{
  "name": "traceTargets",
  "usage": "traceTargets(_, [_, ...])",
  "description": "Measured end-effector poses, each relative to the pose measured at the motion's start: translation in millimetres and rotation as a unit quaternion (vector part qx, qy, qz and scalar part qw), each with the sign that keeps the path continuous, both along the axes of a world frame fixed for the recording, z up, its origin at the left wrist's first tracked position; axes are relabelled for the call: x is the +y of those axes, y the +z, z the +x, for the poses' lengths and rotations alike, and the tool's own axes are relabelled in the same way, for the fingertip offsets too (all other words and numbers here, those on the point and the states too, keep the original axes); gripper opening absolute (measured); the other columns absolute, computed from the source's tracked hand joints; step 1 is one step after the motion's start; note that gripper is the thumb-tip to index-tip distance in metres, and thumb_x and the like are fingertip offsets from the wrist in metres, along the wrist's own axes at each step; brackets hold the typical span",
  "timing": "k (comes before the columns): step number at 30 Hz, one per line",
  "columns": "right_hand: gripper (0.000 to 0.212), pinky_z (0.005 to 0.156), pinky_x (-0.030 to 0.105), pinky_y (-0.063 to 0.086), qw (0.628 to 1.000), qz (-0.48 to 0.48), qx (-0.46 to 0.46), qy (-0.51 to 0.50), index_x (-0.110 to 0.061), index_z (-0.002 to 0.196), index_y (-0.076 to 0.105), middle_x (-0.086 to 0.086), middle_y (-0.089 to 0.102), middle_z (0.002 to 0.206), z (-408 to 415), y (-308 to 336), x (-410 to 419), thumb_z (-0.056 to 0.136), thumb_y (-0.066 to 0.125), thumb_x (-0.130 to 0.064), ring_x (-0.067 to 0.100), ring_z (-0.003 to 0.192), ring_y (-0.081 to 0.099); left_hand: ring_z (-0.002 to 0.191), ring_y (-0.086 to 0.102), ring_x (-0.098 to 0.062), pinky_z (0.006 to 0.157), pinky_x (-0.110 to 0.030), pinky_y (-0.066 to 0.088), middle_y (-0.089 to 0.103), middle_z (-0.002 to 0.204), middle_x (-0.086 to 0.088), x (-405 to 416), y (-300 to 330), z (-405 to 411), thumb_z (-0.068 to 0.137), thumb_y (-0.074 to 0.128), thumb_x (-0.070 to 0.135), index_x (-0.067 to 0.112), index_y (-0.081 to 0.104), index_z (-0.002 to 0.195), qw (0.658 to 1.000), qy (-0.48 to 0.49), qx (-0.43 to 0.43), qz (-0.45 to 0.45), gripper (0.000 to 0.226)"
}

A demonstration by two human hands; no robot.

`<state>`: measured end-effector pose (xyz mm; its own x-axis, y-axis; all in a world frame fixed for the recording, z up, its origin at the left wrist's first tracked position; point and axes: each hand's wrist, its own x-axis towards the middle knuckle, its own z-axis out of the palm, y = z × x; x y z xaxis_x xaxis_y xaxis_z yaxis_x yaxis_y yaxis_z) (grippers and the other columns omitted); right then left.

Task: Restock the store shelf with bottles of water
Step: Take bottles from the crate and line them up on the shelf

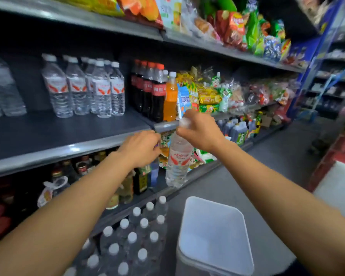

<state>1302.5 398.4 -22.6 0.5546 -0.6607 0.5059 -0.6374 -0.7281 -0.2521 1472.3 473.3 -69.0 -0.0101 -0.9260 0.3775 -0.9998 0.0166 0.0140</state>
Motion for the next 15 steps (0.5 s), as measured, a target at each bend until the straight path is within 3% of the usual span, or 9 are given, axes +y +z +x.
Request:
traceTargets(8, [0.034, 0.06, 0.036, 0.035, 0.982, -0.093, -0.106, 0.126, -0.011, 0.089, 0.056, 0.007, 0.06, 0.077, 102, 66, 9, 0.074, 0.052, -0.041, 0.028, 0.074, 0.053, 0.108, 0.056, -0.03, 0.081, -0.039, 0.049, 0.058, 0.123, -0.007, 24, 58, 94, 0.092, 0.049, 0.024, 0.016, 0.058, 0.12, 0.996, 0.08, -0.001, -0.04, 0.031])
traceTargets(15, [0.034, 0.061, 0.041, 0.043, 0.966, -0.142, -0.096, 0.193, -0.004, 0.099, 0.054, 0.015, 0.063, 0.077, 195, 86, -23, 0.08, 0.056, -0.032, 0.038, 0.075, 0.058, 0.108, 0.056, -0.03, 0.083, -0.04, 0.049, 0.06, 0.122, -0.008, 25, 74, 176, 0.091, 0.049, 0.023, 0.015, 0.06, 0.115, 0.986, 0.155, -0.005, -0.058, 0.027])
